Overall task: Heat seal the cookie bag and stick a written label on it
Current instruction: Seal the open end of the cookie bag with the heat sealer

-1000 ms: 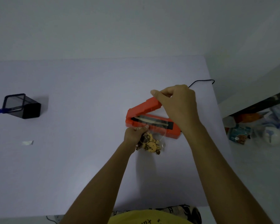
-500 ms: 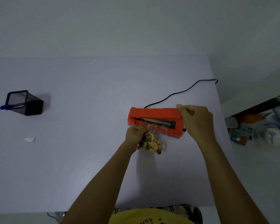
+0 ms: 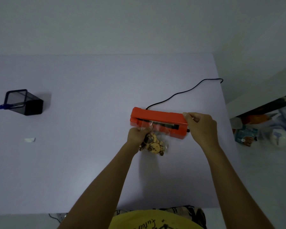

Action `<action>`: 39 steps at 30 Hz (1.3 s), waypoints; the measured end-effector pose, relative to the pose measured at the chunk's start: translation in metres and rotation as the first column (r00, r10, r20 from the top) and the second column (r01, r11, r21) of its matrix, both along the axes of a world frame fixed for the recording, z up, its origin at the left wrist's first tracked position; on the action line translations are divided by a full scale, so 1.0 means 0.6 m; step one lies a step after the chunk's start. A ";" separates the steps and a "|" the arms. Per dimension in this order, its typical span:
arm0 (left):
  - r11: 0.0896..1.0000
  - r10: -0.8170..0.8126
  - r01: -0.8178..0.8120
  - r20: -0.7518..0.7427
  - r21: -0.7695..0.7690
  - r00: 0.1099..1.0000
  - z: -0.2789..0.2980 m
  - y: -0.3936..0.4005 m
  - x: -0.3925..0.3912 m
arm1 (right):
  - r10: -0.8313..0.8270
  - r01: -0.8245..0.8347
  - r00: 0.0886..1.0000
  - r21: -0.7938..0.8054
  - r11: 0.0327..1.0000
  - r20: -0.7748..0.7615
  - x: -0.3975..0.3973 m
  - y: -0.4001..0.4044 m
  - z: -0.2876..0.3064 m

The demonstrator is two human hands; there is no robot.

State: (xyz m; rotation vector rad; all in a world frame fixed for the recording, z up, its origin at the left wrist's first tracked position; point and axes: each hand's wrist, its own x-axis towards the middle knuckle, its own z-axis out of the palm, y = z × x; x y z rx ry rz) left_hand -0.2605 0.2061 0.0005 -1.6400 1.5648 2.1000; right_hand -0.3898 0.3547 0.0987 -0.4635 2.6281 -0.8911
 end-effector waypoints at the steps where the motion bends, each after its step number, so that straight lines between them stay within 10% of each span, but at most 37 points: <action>1: 1.000 -0.004 0.004 0.004 0.000 1.000 0.000 0.000 0.000 | 0.003 -0.004 1.000 0.003 1.000 0.008 0.000 0.002 -0.005; 24: 1.000 -0.013 0.014 -0.028 0.020 1.000 -0.006 0.000 0.010 | -0.155 0.145 0.972 0.070 0.987 0.174 -0.024 0.039 -0.115; 29: 0.968 -0.073 0.084 0.055 -0.238 0.996 0.009 0.008 0.008 | -0.175 0.166 0.967 0.064 0.984 0.186 -0.026 0.039 -0.119; 33: 0.766 0.106 -0.078 0.006 -0.638 0.994 0.032 0.009 0.016 | -0.186 0.179 0.964 0.054 0.982 0.189 -0.021 0.040 -0.123; 39: 0.244 -0.495 0.294 0.143 -0.924 0.857 0.033 -0.046 -0.005 | -0.191 0.189 0.963 0.029 0.981 0.189 -0.018 0.040 -0.124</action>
